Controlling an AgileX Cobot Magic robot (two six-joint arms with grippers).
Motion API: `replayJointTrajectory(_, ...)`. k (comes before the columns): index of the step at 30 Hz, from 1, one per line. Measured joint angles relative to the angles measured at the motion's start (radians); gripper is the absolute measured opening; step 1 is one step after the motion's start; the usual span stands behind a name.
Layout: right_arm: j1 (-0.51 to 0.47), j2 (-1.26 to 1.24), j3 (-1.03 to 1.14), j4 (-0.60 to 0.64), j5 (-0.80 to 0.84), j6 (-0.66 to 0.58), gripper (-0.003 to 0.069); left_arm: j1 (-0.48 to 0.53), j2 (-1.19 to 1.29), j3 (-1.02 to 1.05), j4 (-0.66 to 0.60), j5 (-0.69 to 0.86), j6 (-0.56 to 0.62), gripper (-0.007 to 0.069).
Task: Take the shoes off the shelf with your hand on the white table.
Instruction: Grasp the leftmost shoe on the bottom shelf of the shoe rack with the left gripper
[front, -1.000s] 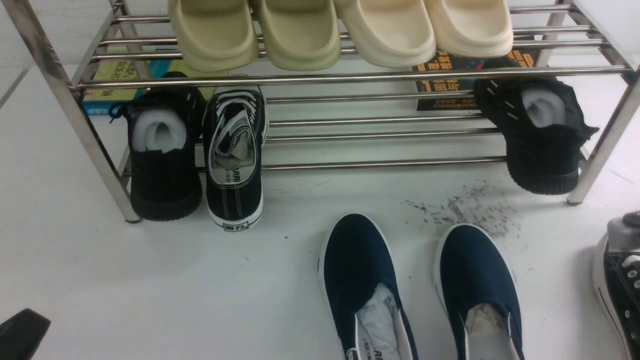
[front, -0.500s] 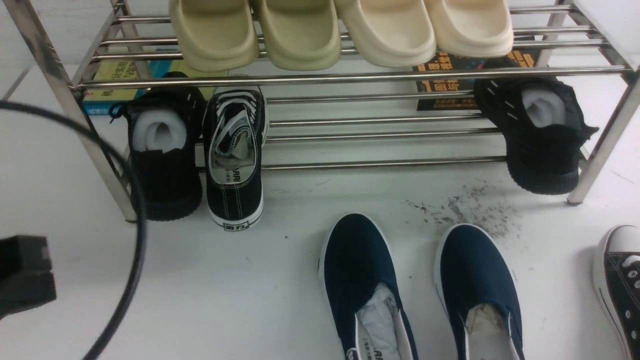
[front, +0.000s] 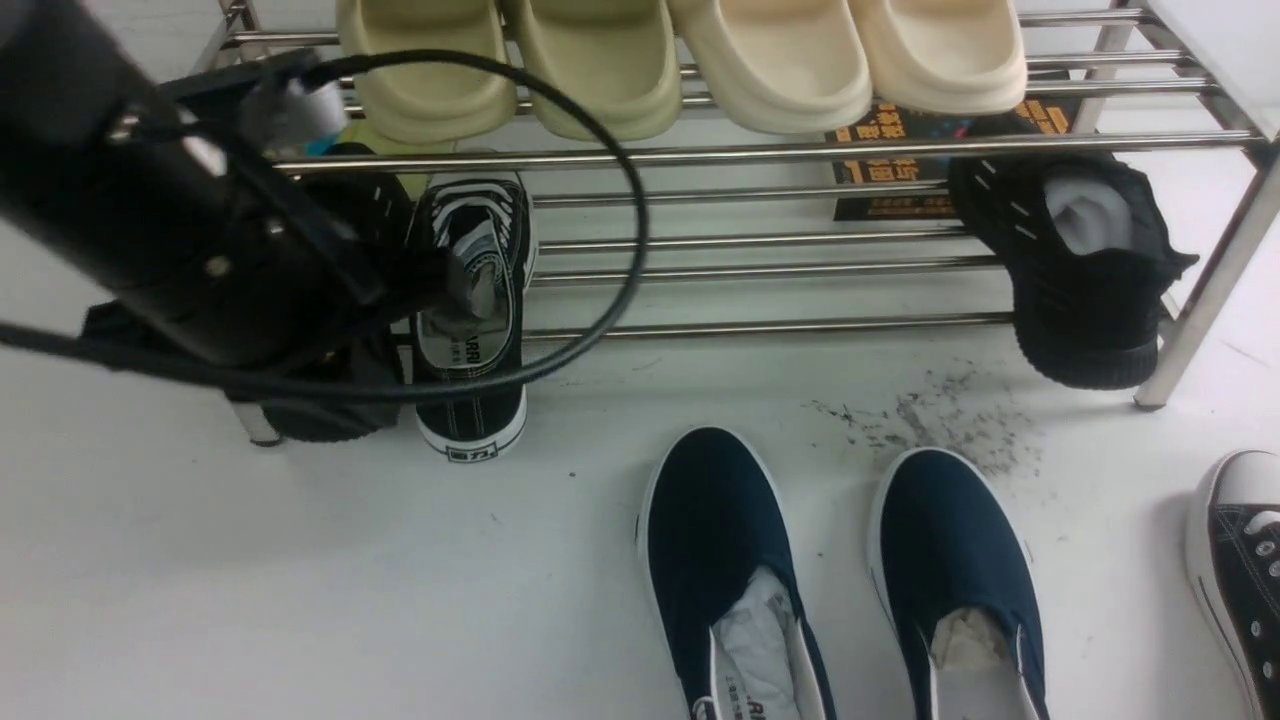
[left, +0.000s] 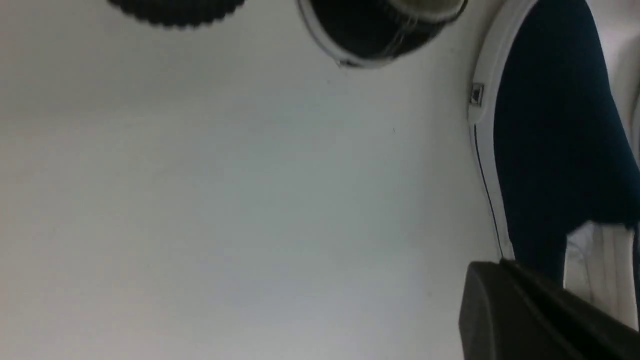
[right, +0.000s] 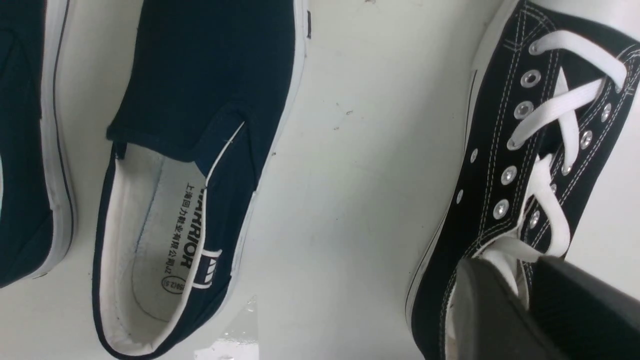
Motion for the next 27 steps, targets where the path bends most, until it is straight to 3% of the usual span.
replayJointTrajectory(6, 0.0, 0.0, 0.0, 0.007, 0.0, 0.0, 0.0173, -0.156, 0.217, -0.159, 0.308, -0.029, -0.257, 0.0173)
replayJointTrajectory(13, 0.0, 0.0, 0.0, 0.01, 0.0, 0.0, 0.0189, -0.171, 0.381, -0.231, 0.383, -0.041, -0.35, 0.0328)
replayJointTrajectory(24, 0.0, 0.0, 0.0, 0.01, 0.0, 0.0, 0.0218, -0.171, 0.497, -0.234, 0.512, -0.11, -0.467, 0.0347)
replayJointTrajectory(27, 0.0, 0.0, 0.0, 0.01, 0.001, 0.0, 0.0224, -0.171, 0.525, -0.234, 0.537, -0.14, -0.493, 0.0316)
